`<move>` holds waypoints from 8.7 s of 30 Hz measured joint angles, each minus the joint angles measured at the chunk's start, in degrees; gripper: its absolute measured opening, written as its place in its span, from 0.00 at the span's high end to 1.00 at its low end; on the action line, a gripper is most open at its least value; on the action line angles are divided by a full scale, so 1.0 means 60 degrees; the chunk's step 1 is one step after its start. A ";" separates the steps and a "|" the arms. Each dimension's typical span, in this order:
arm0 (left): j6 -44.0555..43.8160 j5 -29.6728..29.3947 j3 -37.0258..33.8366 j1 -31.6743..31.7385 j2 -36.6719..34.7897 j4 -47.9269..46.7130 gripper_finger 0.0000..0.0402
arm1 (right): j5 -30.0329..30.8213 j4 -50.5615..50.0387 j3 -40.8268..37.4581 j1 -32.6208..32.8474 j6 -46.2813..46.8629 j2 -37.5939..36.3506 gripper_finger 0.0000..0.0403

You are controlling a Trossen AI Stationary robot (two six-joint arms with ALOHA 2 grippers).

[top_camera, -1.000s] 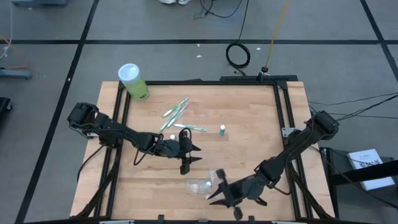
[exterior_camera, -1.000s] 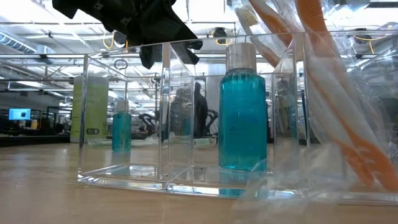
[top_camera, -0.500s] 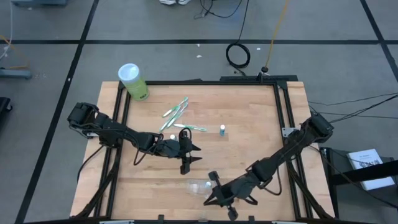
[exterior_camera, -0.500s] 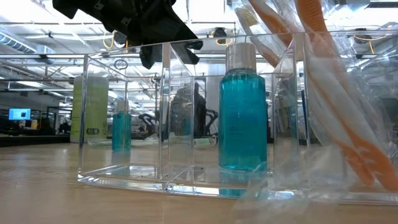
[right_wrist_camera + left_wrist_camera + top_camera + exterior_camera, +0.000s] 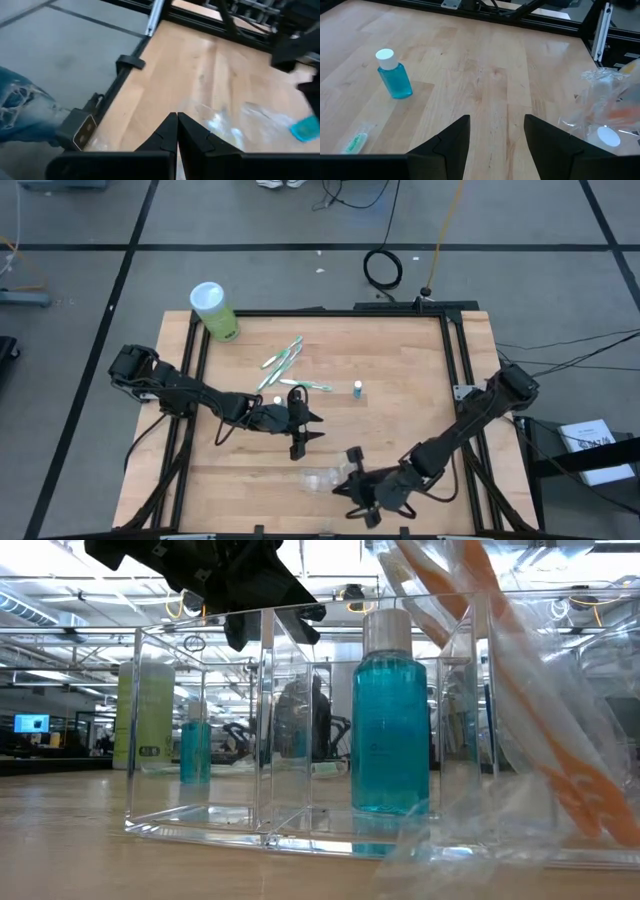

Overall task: Pick & Place toothbrushing station
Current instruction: Put the orange toothbrush into the transparent organizer, then put the mouthwash bottle into the transparent organizer

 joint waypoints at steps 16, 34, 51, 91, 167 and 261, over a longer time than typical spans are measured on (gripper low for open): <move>0.0050 -0.0009 0.0001 0.0015 0.0000 -0.0368 0.51 | 0.3069 -0.5903 -0.0422 0.0900 0.3566 -0.2245 1.00; 0.1463 -0.0924 0.0002 0.0765 0.0000 -0.1002 0.51 | 0.3426 0.5759 -0.9201 -0.2324 0.4690 -0.2804 0.55; 0.2281 -0.0692 0.0002 0.2153 0.0000 -0.0994 0.51 | 0.3332 0.7060 -0.7961 -0.4081 0.2732 0.0006 0.46; 0.1746 0.0921 0.0009 0.2320 0.0000 0.0002 0.51 | 0.1761 1.0290 -0.7679 -0.5248 -0.0126 0.1673 0.80; 0.4465 0.3428 0.3073 0.3107 0.2601 -0.2534 0.57 | -0.1649 0.9971 -0.7063 -0.5492 -0.0300 0.1655 0.81; 0.1813 0.1089 0.3073 -0.1963 0.2317 -0.2474 0.76 | -0.0374 0.8379 -0.9741 -0.5536 0.0954 -0.3146 0.68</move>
